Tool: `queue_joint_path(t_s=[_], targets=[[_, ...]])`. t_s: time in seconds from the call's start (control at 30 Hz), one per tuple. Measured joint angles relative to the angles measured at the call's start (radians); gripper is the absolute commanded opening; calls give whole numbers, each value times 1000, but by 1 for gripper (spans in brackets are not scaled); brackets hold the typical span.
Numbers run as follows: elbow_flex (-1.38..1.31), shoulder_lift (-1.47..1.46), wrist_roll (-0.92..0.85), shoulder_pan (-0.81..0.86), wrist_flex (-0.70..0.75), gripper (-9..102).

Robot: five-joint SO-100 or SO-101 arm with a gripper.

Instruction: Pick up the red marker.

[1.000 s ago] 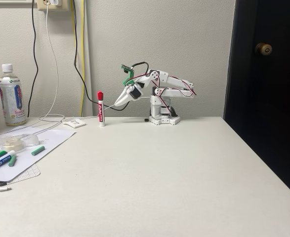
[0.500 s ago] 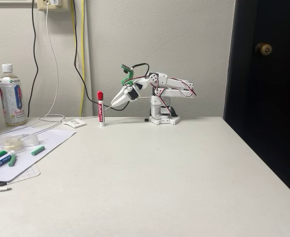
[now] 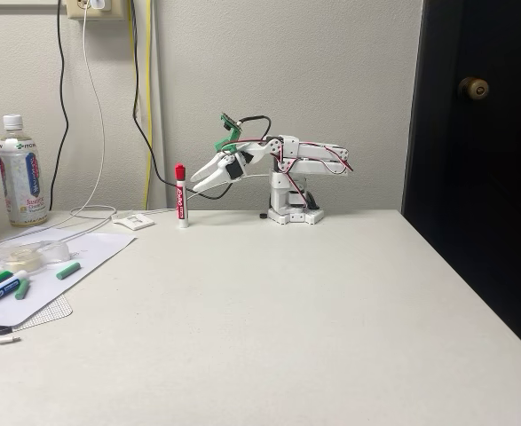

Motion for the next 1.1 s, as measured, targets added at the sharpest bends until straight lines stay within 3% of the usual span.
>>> queue_joint_path(t_s=[0.23,1.1], targets=[[0,0,-15,29,-9,32],[-2,0,-58,69,-2,29]])
